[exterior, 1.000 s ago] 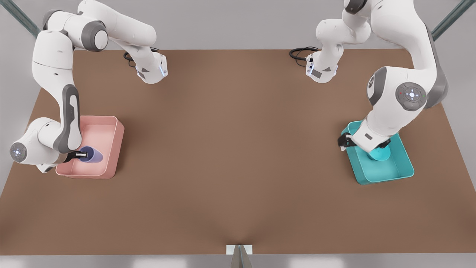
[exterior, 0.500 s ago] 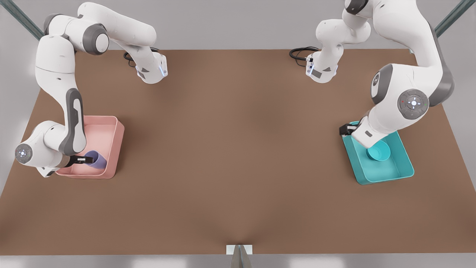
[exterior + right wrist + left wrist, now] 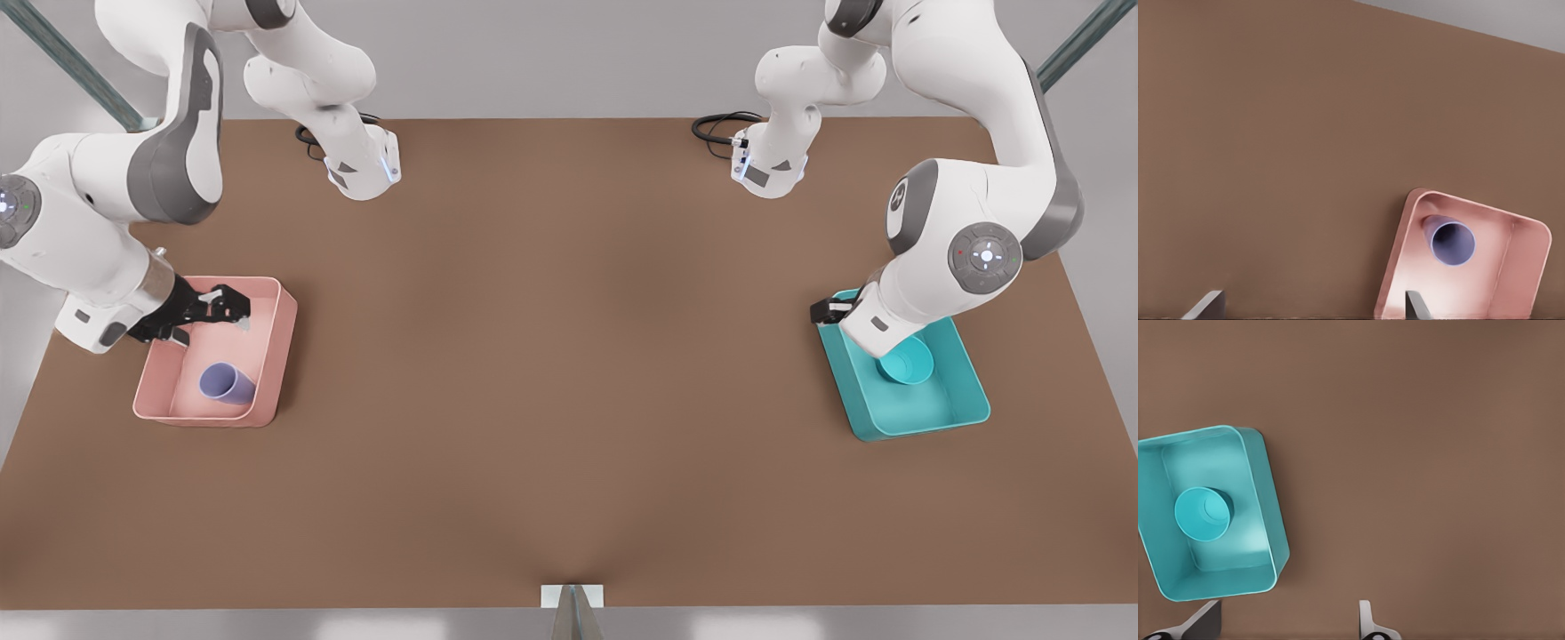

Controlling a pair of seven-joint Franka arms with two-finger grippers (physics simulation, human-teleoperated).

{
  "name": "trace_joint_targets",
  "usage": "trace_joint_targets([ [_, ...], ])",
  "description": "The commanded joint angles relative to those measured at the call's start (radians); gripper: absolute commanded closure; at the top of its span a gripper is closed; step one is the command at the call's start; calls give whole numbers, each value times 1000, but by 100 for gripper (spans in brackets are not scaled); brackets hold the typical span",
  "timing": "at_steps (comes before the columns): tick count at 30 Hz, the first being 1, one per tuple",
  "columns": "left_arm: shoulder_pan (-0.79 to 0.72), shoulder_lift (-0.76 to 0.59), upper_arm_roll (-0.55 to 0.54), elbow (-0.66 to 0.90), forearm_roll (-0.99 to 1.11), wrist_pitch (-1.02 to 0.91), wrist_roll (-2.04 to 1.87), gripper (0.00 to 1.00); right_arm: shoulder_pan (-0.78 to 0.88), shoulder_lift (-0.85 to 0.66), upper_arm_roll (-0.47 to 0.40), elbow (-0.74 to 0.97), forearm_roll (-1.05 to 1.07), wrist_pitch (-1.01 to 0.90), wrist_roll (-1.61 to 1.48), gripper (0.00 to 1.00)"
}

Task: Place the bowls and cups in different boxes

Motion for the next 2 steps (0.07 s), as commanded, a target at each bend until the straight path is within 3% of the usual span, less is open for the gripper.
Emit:
trace_joint_targets([
  [1, -1, 0, 0, 0, 0, -1, -4, 0, -17, -3, -7, -11, -26, -123, 276, 0],
  [2, 0, 0, 0, 0, 0, -1, -4, 0, -20, -1, -7, -11, -31, -124, 312, 0],
])
